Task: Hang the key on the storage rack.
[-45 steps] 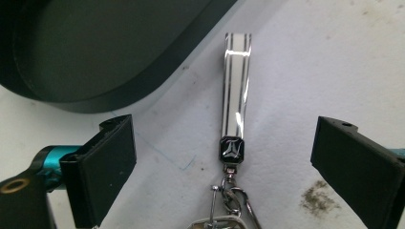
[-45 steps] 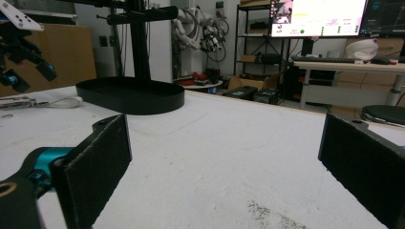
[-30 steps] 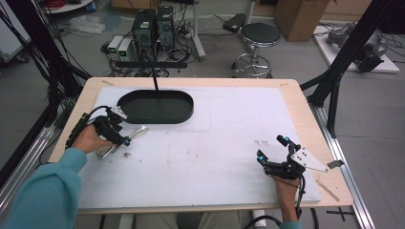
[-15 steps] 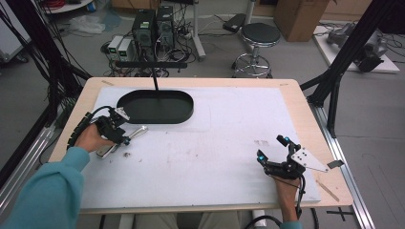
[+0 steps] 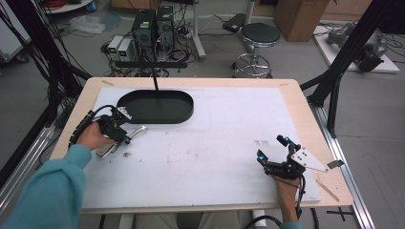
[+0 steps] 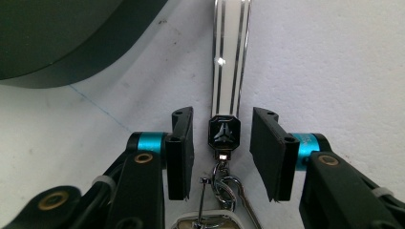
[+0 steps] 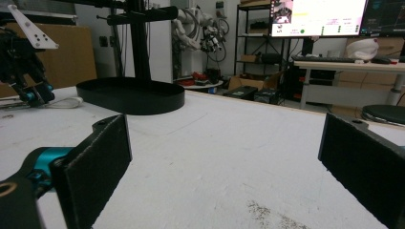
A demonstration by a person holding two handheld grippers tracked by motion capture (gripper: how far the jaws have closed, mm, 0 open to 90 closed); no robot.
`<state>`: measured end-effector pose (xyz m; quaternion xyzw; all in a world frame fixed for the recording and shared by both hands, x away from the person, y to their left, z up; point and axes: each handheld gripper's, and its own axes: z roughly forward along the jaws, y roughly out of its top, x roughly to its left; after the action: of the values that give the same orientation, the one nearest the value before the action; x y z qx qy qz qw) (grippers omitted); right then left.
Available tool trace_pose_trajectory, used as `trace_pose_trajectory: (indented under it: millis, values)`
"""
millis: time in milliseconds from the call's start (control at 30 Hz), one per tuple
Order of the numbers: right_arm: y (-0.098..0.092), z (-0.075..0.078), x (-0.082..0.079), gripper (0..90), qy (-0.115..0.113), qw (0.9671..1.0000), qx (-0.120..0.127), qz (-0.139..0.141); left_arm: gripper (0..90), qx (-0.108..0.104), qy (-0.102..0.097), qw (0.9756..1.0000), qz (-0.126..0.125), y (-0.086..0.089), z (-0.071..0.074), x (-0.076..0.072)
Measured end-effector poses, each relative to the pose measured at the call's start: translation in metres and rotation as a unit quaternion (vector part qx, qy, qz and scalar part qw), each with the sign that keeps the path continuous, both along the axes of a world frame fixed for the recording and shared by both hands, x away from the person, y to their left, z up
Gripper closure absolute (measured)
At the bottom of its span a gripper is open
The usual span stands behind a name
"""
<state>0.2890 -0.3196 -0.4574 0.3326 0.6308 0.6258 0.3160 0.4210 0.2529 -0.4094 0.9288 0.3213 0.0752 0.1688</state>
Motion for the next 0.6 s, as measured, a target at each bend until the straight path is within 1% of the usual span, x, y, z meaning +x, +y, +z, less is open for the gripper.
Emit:
trace_pose_trajectory:
  millis: [67, 100, 133, 167, 233, 267, 300, 333, 367, 400, 500, 533, 567, 600]
  values:
    - [-0.0002, 0.0000, 0.0002, 3.5, -0.002, 1.0000, -0.001, 0.000, 60.8, 0.001, 0.002, 1.0000, 0.000, -0.0003, -0.0001, 0.0004]
    - [0.0001, 0.0000, 0.0000, 3.4, 0.000, 1.0000, 0.001, 0.000, 61.6, 0.001, 0.003, 1.0000, 0.004, -0.0008, -0.0007, 0.0004]
    - [0.0000, 0.0000, 0.0000, 3.4, 0.000, 1.0000, 0.000, 0.001, 61.6, 0.005, 0.004, 1.0000, 0.002, -0.0008, -0.0008, 0.0009]
    - [-0.0002, 0.0000, 0.0002, 3.4, -0.002, 1.0000, -0.002, 0.001, 62.1, 0.000, 0.005, 1.0000, 0.006, -0.0013, -0.0019, 0.0006]
    - [0.0000, 0.0000, 0.0002, 3.4, -0.001, 1.0000, -0.001, 0.001, 65.3, 0.007, 0.011, 0.9999, 0.002, -0.0012, -0.0027, 0.0012]
    - [-0.0001, 0.0000, 0.0002, 3.4, -0.002, 1.0000, -0.001, 0.001, 66.6, 0.006, 0.013, 0.9999, -0.001, -0.0008, -0.0027, 0.0016]
    - [-0.0001, 0.0000, 0.0002, 3.4, -0.002, 1.0000, -0.001, 0.001, 68.0, 0.006, 0.013, 0.9999, -0.001, -0.0008, -0.0027, 0.0016]
    - [0.0000, 0.0000, 0.0001, 3.4, -0.001, 1.0000, -0.001, 0.001, 70.9, 0.001, 0.012, 0.9999, 0.002, -0.0010, -0.0028, 0.0013]
    - [0.0000, 0.0000, 0.0001, 3.4, -0.001, 1.0000, -0.001, 0.001, 70.9, 0.005, 0.010, 0.9999, -0.001, -0.0008, -0.0022, 0.0013]
    - [-0.0001, -0.0001, 0.0000, 3.4, -0.001, 1.0000, -0.001, 0.001, 72.6, 0.006, 0.011, 0.9999, -0.001, -0.0008, -0.0023, 0.0014]
    - [-0.0003, -0.0001, 0.0001, 3.4, -0.002, 1.0000, -0.002, 0.001, 73.0, 0.011, 0.012, 0.9999, -0.004, -0.0009, -0.0021, 0.0019]
    - [-0.0002, -0.0001, 0.0001, 3.4, -0.002, 1.0000, -0.001, 0.001, 73.1, 0.003, 0.013, 0.9999, 0.005, -0.0013, -0.0030, 0.0012]
    - [-0.0002, -0.0001, 0.0001, 3.4, -0.002, 1.0000, -0.001, 0.001, 73.2, 0.003, 0.013, 0.9999, 0.005, -0.0013, -0.0030, 0.0012]
    - [-0.0003, -0.0001, 0.0001, 3.4, -0.002, 1.0000, -0.002, 0.001, 73.4, 0.001, 0.012, 0.9999, 0.013, -0.0015, -0.0032, 0.0009]
